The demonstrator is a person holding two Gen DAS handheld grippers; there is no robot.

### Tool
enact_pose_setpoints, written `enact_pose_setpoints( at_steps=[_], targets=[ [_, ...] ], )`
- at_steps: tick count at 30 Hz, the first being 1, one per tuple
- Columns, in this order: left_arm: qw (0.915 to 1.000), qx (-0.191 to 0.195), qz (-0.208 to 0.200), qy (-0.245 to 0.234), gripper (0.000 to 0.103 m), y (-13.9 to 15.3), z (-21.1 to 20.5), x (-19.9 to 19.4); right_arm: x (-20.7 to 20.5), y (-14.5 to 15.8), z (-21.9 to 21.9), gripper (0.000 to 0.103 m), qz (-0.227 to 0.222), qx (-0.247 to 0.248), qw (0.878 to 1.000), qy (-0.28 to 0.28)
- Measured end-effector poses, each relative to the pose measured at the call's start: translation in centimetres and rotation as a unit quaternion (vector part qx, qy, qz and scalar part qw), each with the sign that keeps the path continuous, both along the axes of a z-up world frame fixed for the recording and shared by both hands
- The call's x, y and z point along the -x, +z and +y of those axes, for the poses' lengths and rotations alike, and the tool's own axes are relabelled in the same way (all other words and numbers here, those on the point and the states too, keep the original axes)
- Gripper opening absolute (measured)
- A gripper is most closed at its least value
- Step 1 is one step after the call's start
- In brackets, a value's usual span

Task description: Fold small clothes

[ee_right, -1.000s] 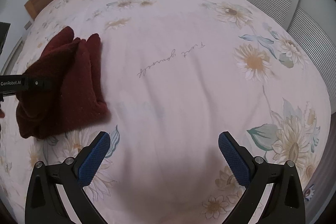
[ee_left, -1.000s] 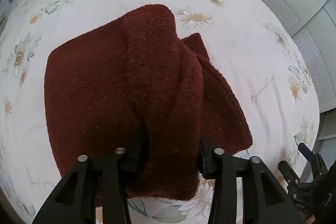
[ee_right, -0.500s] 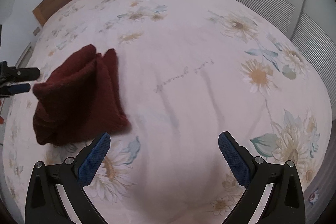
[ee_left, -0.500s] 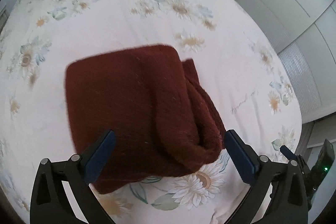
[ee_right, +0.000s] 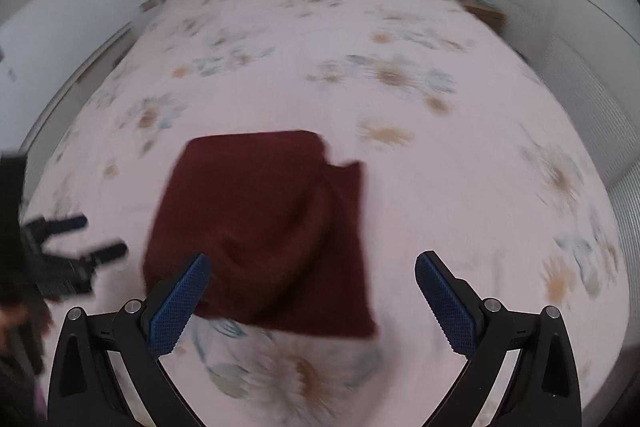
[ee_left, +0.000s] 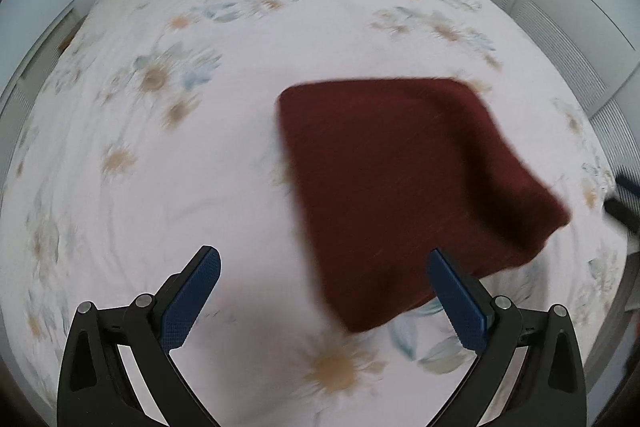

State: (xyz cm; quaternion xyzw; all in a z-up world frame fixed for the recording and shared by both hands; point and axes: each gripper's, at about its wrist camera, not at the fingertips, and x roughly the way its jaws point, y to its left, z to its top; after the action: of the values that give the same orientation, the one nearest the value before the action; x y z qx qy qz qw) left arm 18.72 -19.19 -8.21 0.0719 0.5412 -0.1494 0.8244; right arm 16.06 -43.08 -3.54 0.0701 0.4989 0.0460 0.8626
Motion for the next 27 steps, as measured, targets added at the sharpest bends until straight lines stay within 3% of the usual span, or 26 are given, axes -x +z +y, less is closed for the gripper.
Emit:
enact_pose_setpoints(
  at_steps=[2,5,9,12,13,14,17,21,27],
  targets=[
    [0.9999,0.007,0.002,0.012,0.102,-0.7,1.5,0.7,-2.4,-0.3,1.9,0.09,0.021,0.001,0.999,0.025],
    [0.9995,0.019,0.009,0.022,0.102,-1.1,3.2,1.6,-5.5,-2.5,3.7,0.087,0.071,-0.021,0.996,0.042],
    [0.999,0.025,0.014,0.034,0.102,-1.5,4.2,1.7,-7.1,-6.0,4.9,0.081,0.13,-0.014,0.99,0.047],
    [0.9986,0.026,0.025,0.039,0.102,-2.2,4.7,1.4,-7.0,-8.3,4.5,0.062,0.16,-0.027,0.986,0.036],
    [0.9984,0.028,0.028,0.039,0.102,-2.4,4.8,1.4,-6.8,-8.8,4.2,0.049,0.167,-0.032,0.985,0.032],
    [0.9984,0.029,0.03,0.038,0.102,-2.5,4.8,1.3,-6.6,-9.4,3.6,0.039,0.17,-0.043,0.984,0.024],
    [0.9987,0.025,0.03,0.034,0.102,-2.7,4.6,1.3,-5.7,-9.4,2.1,0.027,0.16,-0.069,0.985,0.012],
    [0.9986,0.026,0.031,0.033,0.102,-2.9,4.2,1.0,-4.5,-8.0,-0.8,0.021,0.131,-0.089,0.987,-0.011],
    [0.9989,0.029,0.029,0.024,0.102,-2.7,3.3,1.1,-2.2,-8.4,-3.2,0.02,0.128,-0.065,0.989,-0.022]
  ],
)
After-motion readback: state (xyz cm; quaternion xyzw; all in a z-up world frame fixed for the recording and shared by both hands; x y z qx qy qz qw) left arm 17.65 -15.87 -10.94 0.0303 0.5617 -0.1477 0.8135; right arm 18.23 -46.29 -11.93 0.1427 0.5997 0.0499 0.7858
